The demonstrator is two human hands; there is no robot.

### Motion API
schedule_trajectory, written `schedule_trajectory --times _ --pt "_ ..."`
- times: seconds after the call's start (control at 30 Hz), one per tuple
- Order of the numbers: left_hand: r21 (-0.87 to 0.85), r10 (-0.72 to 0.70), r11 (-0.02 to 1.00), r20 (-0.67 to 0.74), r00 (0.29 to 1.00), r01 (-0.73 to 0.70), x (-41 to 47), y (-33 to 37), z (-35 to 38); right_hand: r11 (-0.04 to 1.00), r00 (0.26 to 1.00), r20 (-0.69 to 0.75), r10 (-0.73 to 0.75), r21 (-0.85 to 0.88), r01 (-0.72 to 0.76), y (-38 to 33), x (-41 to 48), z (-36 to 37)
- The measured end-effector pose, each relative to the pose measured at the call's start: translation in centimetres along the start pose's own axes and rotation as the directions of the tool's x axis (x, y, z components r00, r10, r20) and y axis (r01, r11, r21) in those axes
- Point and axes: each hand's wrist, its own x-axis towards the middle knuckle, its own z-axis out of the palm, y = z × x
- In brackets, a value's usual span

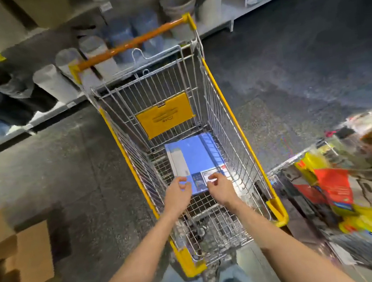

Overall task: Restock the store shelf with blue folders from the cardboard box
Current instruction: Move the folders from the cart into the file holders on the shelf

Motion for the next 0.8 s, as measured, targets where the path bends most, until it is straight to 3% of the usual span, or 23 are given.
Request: schedule_trajectory --times 0.23,0.47,0.6,0.8 --pt "0.054 -0.137 0.99 0.128 0.982 0.131 10.2 -3.1 0.5 0.986 0.984 -0.063 0.167 0.015 -0.166 0.0 6.8 2.2" --pt "0.0 -0.283 0.957 0.192 0.94 0.289 21.5 -6.1 0.7 0.951 0.955 0.01 0.296 -0.091 -0.294 -0.6 14.7 3.1" --pt "-0.003 -0.368 0.928 0.145 0.918 0.373 26.1 -8.0 2.0 0.933 0.948 0.026 0.318 -0.19 -0.307 -0.2 18.6 5.3" --pt "-0.034 -0.554 0.826 0.137 0.821 0.562 29.9 -10.2 4.3 0.91 0.914 0.033 0.405 -0.119 -0.398 1.2 21.7 7.5"
